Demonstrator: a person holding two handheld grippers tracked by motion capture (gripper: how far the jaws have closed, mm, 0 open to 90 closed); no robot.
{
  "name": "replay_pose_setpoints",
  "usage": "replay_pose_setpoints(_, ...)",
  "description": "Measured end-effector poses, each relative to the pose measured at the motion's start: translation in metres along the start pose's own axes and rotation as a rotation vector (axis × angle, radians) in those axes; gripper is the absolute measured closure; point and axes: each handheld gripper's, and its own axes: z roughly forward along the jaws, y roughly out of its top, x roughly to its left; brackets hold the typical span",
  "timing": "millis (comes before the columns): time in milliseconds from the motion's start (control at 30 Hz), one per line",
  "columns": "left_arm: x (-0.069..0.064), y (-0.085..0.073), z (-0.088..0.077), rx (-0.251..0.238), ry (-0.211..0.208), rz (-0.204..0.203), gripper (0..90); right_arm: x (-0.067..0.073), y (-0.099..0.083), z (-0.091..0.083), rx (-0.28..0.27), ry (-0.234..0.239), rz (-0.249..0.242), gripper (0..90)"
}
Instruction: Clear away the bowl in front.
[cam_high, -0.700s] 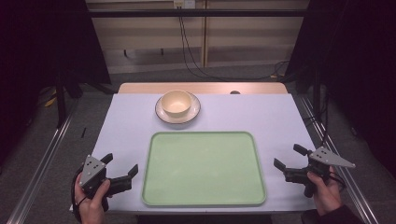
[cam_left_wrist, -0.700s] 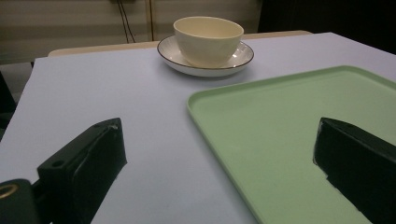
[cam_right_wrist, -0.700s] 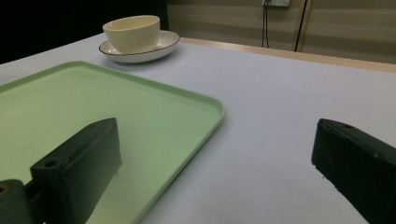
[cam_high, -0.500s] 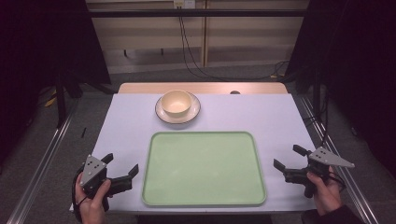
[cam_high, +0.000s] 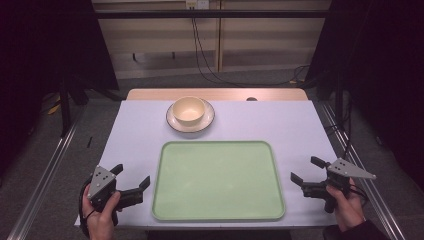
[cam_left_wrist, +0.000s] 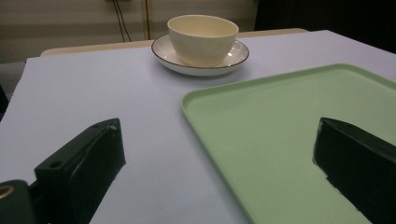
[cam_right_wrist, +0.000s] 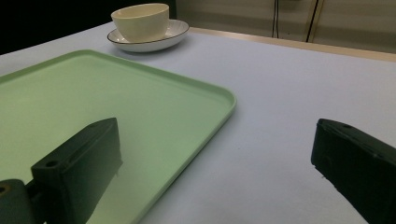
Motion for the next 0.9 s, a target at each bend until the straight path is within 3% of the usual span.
replay_pose_setpoints(100, 0.0, 0.002, 0.003, 0.007, -0.006, 0.008, 2.6, 0.0, 0.0, -0.001, 0.003, -0.005, -0.001, 1.1)
replay_pose_setpoints(133, 0.0, 0.005, 0.005, 0.0, -0.032, 0.007, 2.8, 0.0, 0.0, -0.002, 0.001, 0.001, -0.003, 1.1)
replay_pose_setpoints(233, -0.001, 0.007, 0.007, -0.001, -0.016, 0.022, 2.6, 0.0, 0.0, -0.001, 0.006, 0.001, -0.005, 1.1)
replay_pose_setpoints(333, -0.002, 0.009, 0.012, -0.005, -0.031, 0.011, 2.5, 0.001, -0.001, -0.002, 0.01, 0.007, -0.002, 1.1)
replay_pose_setpoints(600, -0.005, 0.016, 0.022, 0.008, -0.058, 0.032, 2.6, 0.001, -0.001, 0.0, 0.011, 0.006, -0.005, 1.1)
replay_pose_setpoints(700, -0.008, 0.018, 0.026, 0.002, -0.059, 0.008, 2.7, 0.001, -0.001, -0.001, 0.014, 0.009, -0.005, 1.1)
replay_pose_setpoints(900, -0.01, 0.021, 0.033, 0.014, -0.072, 0.037, 2.0, 0.001, -0.001, -0.001, 0.016, 0.015, 0.0, 1.1)
